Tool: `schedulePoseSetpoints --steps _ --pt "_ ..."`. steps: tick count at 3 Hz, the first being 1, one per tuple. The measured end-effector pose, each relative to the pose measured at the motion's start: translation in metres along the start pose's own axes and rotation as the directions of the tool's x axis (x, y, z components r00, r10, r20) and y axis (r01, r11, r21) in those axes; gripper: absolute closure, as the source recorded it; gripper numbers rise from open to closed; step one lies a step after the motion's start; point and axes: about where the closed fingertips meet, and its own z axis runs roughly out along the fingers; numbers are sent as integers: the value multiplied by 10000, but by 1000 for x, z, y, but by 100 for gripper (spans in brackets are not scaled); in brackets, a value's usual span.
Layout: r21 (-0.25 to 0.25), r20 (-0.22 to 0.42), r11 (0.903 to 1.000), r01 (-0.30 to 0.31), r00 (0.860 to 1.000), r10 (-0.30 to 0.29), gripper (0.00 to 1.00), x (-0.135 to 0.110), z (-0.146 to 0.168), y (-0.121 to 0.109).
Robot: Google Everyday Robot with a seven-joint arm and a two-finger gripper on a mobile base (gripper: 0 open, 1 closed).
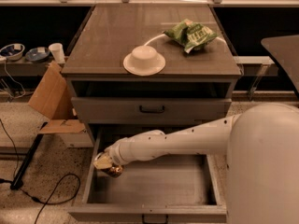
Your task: Place orange can into middle drawer
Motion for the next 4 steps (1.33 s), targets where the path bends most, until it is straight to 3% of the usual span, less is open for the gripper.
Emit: schedulePoseSetpoints --steps 1,4 --pt "0 -93 9999 -171 9998 171 82 -2 2 -6" --pt "-19 -207 9994 -353 9992 352 12 5 1 -6"
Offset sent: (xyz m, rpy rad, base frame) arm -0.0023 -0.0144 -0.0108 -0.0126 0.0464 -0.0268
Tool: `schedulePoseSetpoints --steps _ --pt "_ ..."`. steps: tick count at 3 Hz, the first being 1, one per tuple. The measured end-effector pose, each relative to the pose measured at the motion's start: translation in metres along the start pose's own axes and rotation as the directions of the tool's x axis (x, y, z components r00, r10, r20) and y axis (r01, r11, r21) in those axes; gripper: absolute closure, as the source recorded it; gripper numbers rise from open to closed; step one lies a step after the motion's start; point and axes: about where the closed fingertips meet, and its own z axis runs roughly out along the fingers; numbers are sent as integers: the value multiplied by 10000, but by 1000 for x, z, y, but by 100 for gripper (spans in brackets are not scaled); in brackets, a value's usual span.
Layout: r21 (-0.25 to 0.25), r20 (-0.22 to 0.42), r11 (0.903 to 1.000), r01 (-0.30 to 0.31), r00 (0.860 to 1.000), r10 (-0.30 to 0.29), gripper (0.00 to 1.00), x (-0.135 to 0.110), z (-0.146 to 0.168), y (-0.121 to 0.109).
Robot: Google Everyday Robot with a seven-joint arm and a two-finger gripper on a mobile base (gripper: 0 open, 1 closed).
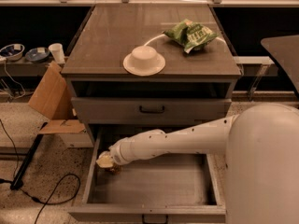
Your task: Place orange can into middle drawer
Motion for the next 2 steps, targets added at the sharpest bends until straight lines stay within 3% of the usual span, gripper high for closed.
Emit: schedulePoseSetpoints --steps 1,2 --pt "-8 -59 9999 -117 9999 117 0 -3 1 -3" --pt "-9 -59 9999 -117 9999 117 0 -3 1 -3"
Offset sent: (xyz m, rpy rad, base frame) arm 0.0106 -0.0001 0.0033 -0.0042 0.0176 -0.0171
